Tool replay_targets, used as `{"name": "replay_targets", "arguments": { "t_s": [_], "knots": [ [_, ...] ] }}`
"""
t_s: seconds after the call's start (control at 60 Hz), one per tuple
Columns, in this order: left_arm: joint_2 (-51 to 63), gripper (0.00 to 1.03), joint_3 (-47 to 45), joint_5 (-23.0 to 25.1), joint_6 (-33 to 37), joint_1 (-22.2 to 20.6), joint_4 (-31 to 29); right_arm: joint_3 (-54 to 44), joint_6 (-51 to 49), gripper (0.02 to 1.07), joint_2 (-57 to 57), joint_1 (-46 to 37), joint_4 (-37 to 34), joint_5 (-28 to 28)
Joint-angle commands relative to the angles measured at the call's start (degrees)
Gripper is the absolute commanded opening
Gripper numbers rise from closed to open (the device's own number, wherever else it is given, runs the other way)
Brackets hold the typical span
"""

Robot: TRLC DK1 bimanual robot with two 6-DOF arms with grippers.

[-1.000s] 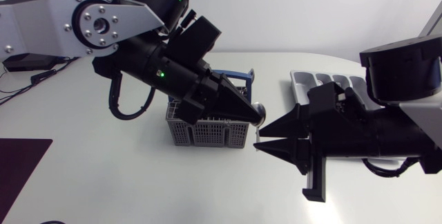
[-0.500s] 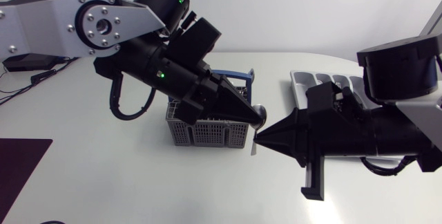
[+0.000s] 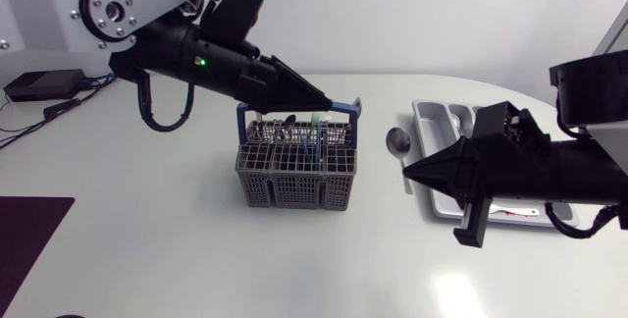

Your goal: Unload the cutlery basket into the drawer organizer.

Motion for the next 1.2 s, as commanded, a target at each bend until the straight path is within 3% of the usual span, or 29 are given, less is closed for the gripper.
{"name": "replay_targets", "arguments": {
  "t_s": [0.0,0.217,0.567,0.8,1.183],
  "knots": [
    [-0.75,0.83,1.33,-2.96,-3.26,1.00,1.36,-2.57,-5.20,0.08,-0.41,-4.02,-0.84,-0.17],
    [0.13,0.83,-1.75,-14.83,-1.94,0.21,1.72,-6.08,-17.94,0.08,1.44,-18.61,-0.49,-0.96],
    [2.59,0.83,-4.65,-23.97,0.08,-0.32,1.63,-4.15,-40.97,0.08,16.56,-42.78,1.27,-4.92],
    [3.03,0.83,-6.14,-25.11,1.31,-0.15,1.63,-1.60,-48.62,0.08,25.78,-50.60,5.40,-4.48],
    [2.68,0.83,-7.46,-25.11,2.37,-0.32,1.63,-3.27,-48.35,0.08,33.61,-50.78,22.62,1.76]
  ]
}}
